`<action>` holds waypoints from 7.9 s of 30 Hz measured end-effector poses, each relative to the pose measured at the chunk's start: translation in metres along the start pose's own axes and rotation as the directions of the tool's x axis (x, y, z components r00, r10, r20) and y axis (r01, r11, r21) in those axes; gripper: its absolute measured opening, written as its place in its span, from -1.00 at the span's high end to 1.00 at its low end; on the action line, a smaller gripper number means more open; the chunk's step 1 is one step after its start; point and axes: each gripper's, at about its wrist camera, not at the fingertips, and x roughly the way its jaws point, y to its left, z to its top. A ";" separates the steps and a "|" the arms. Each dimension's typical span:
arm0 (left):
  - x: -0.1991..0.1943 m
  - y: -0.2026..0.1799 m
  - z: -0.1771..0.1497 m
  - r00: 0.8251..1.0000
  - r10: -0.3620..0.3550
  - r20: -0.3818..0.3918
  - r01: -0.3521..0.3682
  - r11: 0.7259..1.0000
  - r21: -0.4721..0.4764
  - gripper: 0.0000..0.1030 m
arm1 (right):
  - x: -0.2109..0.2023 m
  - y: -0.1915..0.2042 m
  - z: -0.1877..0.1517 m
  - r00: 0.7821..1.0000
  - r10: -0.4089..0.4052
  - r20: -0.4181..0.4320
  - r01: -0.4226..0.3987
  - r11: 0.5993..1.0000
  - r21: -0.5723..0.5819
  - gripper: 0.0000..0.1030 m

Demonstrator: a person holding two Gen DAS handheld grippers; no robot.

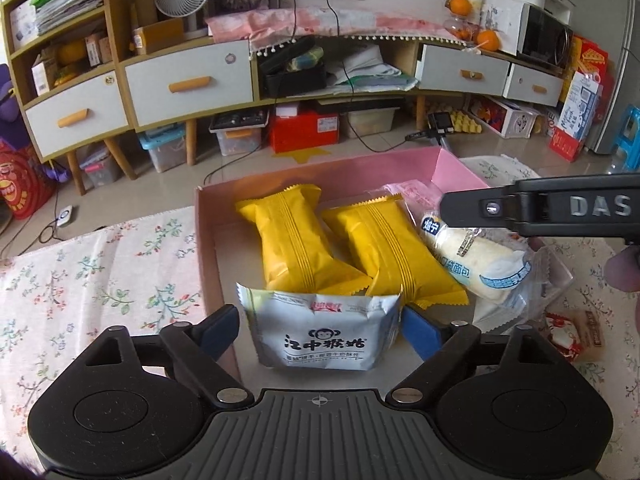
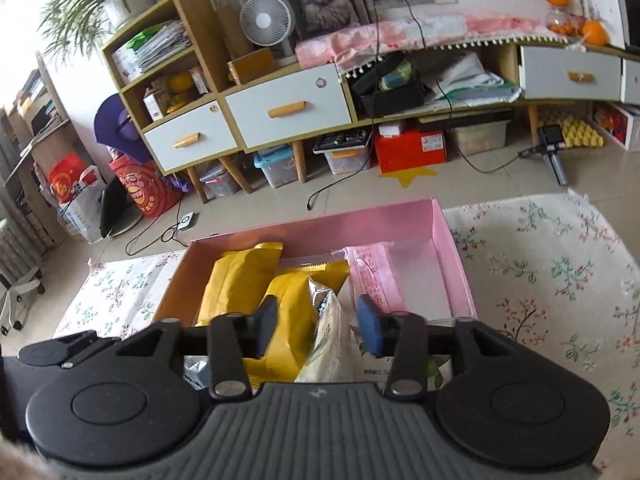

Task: Organize snacks
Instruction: 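Withdraw both tools from the box over the loose snacks, then grasp the folded white packet with the left gripper while the right grasps a small clear silver packet, then carry both packets into the pink box and open both grippers, then withdraw both tools from the box over the table, then grasp the orange-and-white packet with the left gripper while the right grasps the brown biscuit packet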

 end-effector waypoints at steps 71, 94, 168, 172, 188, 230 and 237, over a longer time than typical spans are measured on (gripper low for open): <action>-0.097 0.002 -0.147 0.991 -0.006 0.137 -0.005 0.997 0.076 -0.95 | -0.095 0.030 -0.156 0.984 0.073 -0.162 -0.135 0.900 -0.415 -0.88; -0.071 -0.003 -0.120 0.990 0.082 0.111 -0.091 0.993 0.077 0.14 | -0.091 0.033 -0.151 0.978 0.048 -0.203 -0.132 0.895 -0.425 0.46; 0.007 0.031 -0.011 0.979 -0.184 0.087 0.188 0.981 -0.040 -0.01 | 0.029 -0.025 0.006 0.991 -0.129 0.025 0.126 0.987 0.101 0.43; 0.004 0.024 -0.012 0.978 -0.187 0.087 0.190 0.982 -0.020 -0.36 | 0.023 -0.023 0.008 0.991 -0.133 0.030 0.130 0.987 0.097 0.04; -0.042 0.011 -0.024 0.976 -0.202 0.084 0.200 0.979 0.035 -0.88 | -0.016 -0.008 -0.005 0.987 -0.159 -0.023 0.158 0.987 -0.031 -0.84; -0.075 -0.007 -0.147 0.969 -0.236 0.076 0.196 0.917 0.347 -0.95 | -0.064 -0.005 -0.100 0.990 -0.135 -0.042 0.113 0.933 -0.342 -0.99; -0.068 0.007 -0.150 0.953 -0.299 0.055 0.271 0.918 0.290 -0.85 | -0.050 -0.025 -0.102 0.978 -0.203 -0.052 0.170 0.915 -0.366 -0.99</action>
